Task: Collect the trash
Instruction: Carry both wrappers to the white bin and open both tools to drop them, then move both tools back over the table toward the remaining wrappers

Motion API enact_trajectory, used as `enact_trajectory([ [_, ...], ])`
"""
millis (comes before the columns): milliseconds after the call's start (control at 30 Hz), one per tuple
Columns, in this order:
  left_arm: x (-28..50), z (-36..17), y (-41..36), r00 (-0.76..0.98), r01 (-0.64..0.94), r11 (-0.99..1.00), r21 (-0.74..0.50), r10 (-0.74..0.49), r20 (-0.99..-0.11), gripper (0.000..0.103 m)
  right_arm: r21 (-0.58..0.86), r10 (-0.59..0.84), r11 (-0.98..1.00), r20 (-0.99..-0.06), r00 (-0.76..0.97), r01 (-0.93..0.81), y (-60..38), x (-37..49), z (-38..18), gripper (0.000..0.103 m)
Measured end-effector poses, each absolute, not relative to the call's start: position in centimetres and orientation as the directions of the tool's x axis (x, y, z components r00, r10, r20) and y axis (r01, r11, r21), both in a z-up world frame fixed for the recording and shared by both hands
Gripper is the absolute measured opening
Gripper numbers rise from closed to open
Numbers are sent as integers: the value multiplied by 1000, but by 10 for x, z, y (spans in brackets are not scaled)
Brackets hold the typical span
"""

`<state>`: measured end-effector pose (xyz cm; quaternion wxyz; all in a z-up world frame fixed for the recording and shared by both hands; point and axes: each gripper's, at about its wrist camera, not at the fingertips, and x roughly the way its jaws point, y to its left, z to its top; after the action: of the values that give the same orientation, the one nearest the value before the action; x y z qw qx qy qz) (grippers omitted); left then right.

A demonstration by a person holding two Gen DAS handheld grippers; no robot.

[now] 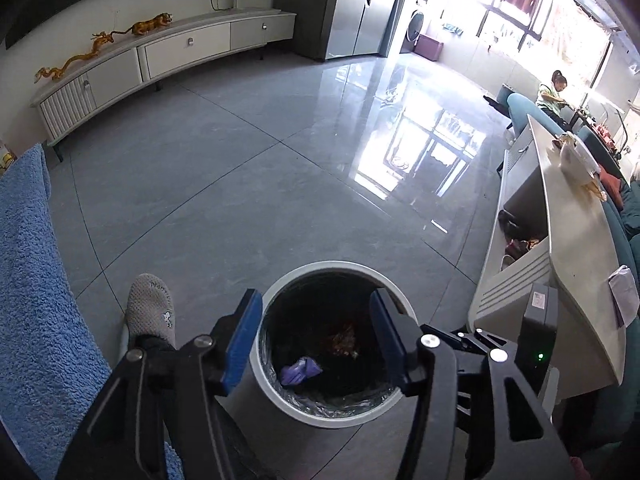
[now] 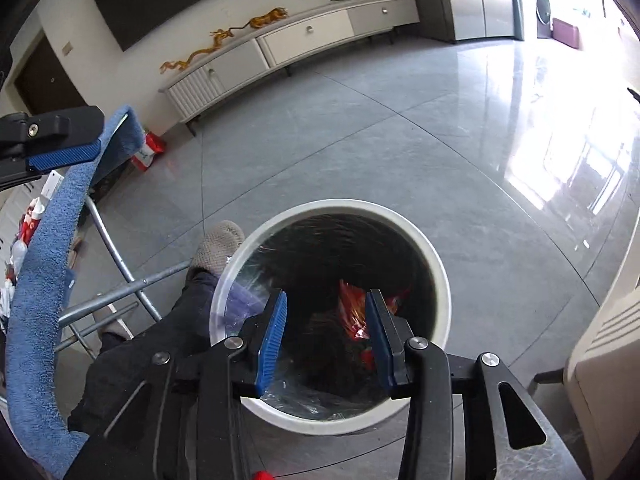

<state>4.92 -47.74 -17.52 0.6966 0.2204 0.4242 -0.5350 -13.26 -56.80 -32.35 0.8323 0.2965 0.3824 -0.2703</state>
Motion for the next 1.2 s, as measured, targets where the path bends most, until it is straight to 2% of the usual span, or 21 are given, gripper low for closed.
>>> enact_trajectory([
  [267,52,-137,-440,140,927,352,-129,-644,-752,54,253,-287,691,-764,578,677,-565,-140,-291,40],
  [600,67,-80,-338,252,912,401,-83,-709,-659,57,194,-346,791,-640,686,580,-521,-125,-197,40],
  [800,83,-56,-258,331,887,457,-67,-730,-598,63,159,-314,862,-578,753,481,-478,-104,-152,40],
  [1000,102,-48,-170,424,834,547,-74,-720,-549,68,106,-256,922,-555,791,372,-435,-83,-119,41],
  [1200,130,-66,-71,499,743,659,-114,-660,-561,73,72,-195,958,-548,814,278,-401,-69,-102,47],
])
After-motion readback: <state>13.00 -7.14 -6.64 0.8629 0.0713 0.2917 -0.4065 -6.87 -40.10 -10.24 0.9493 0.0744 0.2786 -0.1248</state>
